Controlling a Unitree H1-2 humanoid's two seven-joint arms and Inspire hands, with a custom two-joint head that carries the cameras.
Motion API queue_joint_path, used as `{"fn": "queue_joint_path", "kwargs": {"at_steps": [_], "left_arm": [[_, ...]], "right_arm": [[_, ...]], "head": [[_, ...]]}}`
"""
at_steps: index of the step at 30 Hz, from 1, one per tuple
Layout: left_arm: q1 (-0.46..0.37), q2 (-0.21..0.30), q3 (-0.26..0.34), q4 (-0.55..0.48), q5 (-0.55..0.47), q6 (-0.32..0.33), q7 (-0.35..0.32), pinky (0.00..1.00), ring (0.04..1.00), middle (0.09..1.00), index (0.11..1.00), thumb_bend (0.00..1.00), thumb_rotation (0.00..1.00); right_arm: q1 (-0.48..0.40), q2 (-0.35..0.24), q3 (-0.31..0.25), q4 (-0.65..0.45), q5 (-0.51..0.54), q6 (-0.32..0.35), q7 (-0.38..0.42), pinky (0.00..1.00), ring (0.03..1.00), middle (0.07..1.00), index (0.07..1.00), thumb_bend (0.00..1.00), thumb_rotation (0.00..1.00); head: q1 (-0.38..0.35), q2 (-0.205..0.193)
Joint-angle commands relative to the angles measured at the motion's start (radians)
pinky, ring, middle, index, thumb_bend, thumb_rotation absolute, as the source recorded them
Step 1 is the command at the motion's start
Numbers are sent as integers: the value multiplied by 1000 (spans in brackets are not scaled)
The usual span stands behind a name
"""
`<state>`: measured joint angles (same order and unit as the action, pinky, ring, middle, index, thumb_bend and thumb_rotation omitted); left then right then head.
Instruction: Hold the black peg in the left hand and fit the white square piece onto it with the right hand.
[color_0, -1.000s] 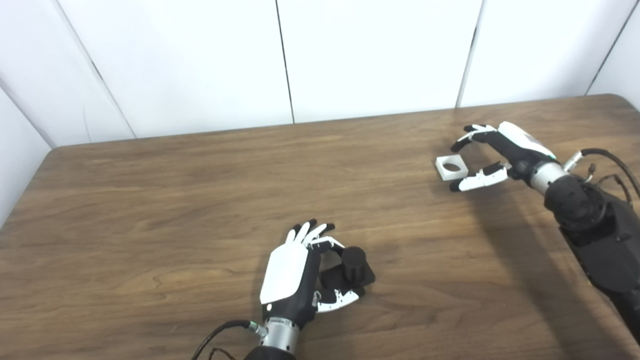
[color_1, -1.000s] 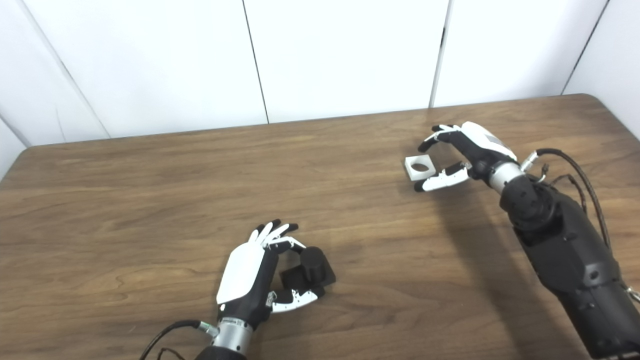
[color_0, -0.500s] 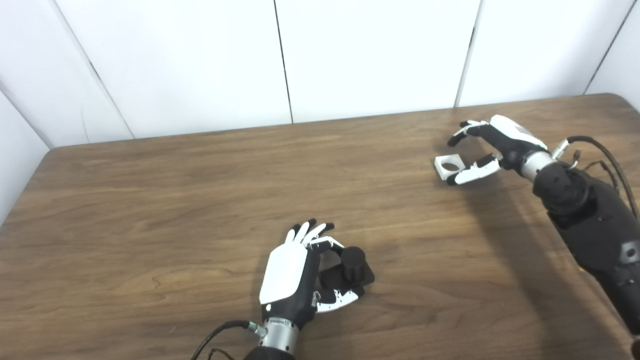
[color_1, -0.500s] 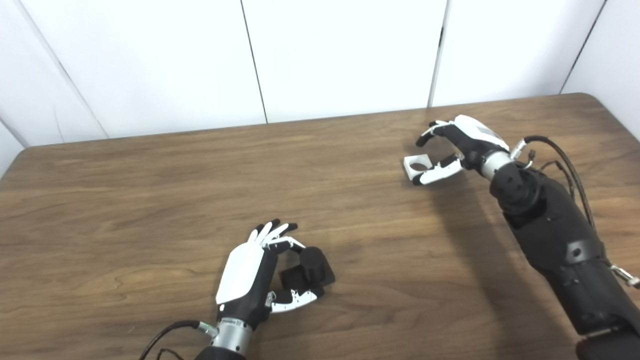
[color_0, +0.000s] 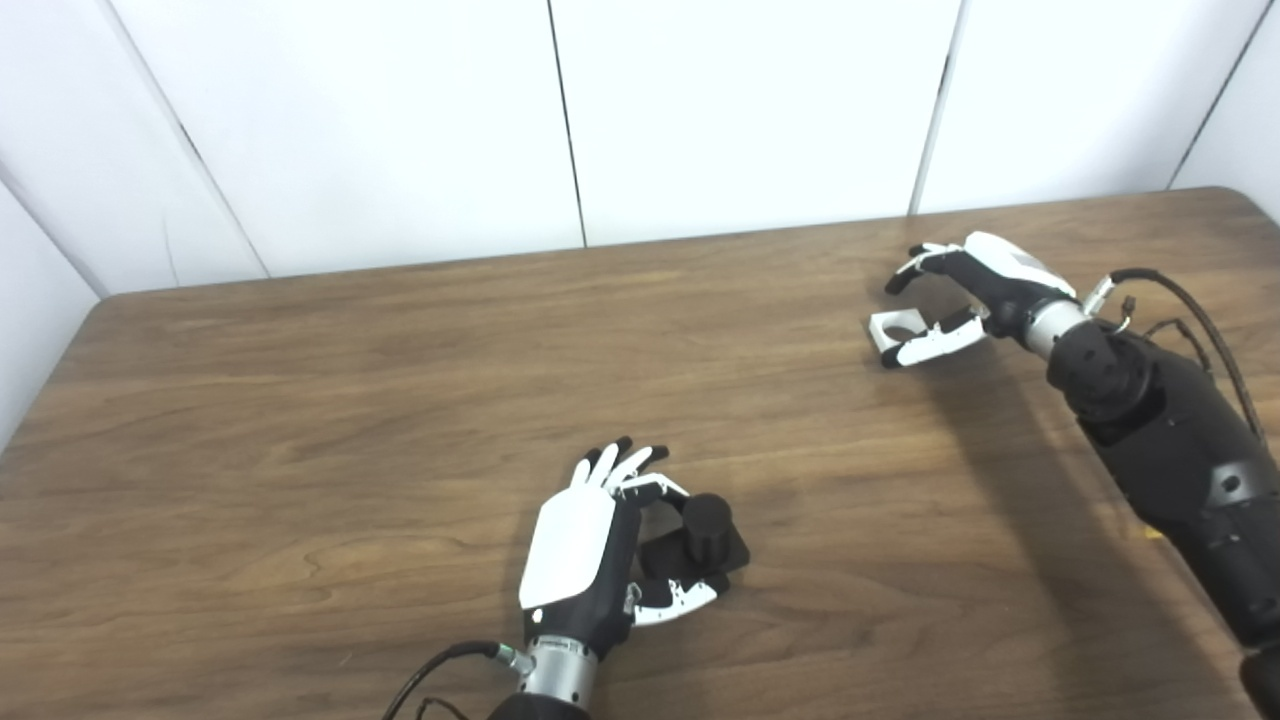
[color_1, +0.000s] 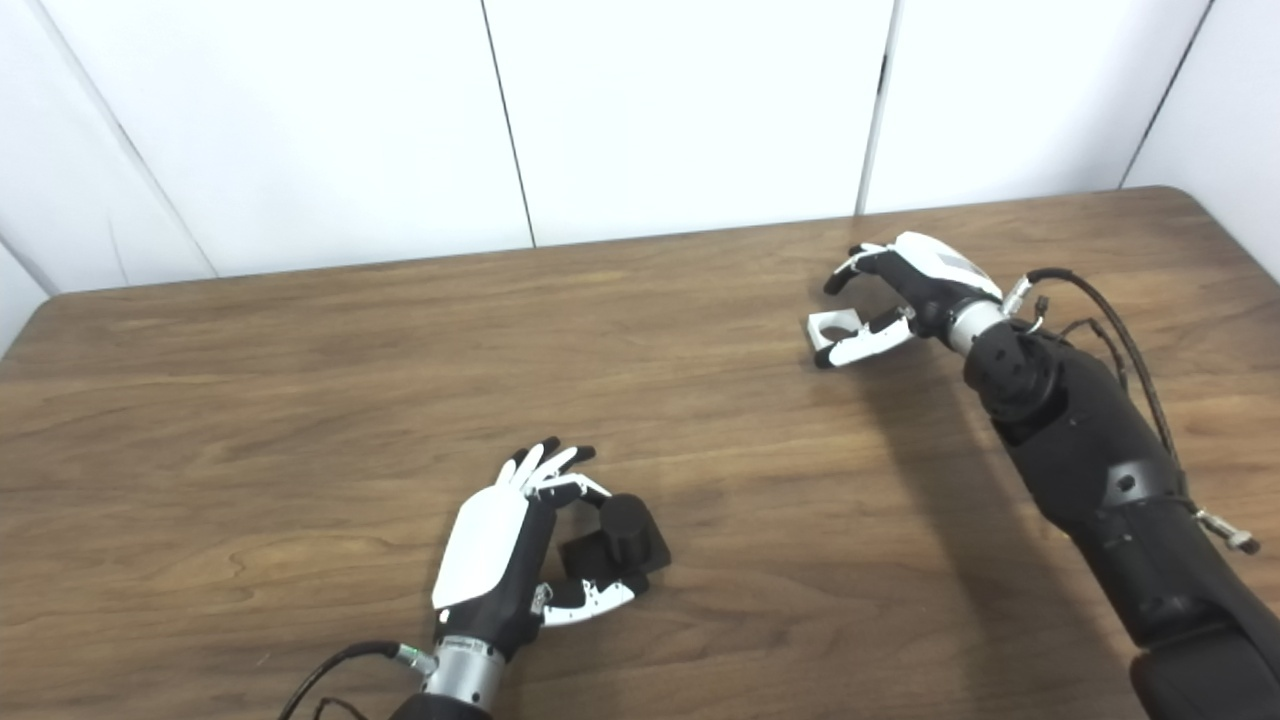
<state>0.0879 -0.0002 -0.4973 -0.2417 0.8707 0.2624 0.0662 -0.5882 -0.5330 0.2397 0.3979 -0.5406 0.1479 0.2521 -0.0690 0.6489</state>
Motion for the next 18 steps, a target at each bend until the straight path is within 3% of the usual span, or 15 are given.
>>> {"fn": "queue_joint_path", "kwargs": {"at_steps": [1,18], "left_arm": [[30,-5,-7,20,10,10,-17,1000,976,888,492,516,72],[23,-11,-5,26,12,8,-10,1000,973,879,492,518,72]], "right_arm": [[-64,-10,-6,-15,-7,-23,-23,984,989,947,732,857,320],[-46,-37,4,-24,-20,-7,15,999,992,953,726,847,319]], "head": [[-1,1],[-3,6]]}}
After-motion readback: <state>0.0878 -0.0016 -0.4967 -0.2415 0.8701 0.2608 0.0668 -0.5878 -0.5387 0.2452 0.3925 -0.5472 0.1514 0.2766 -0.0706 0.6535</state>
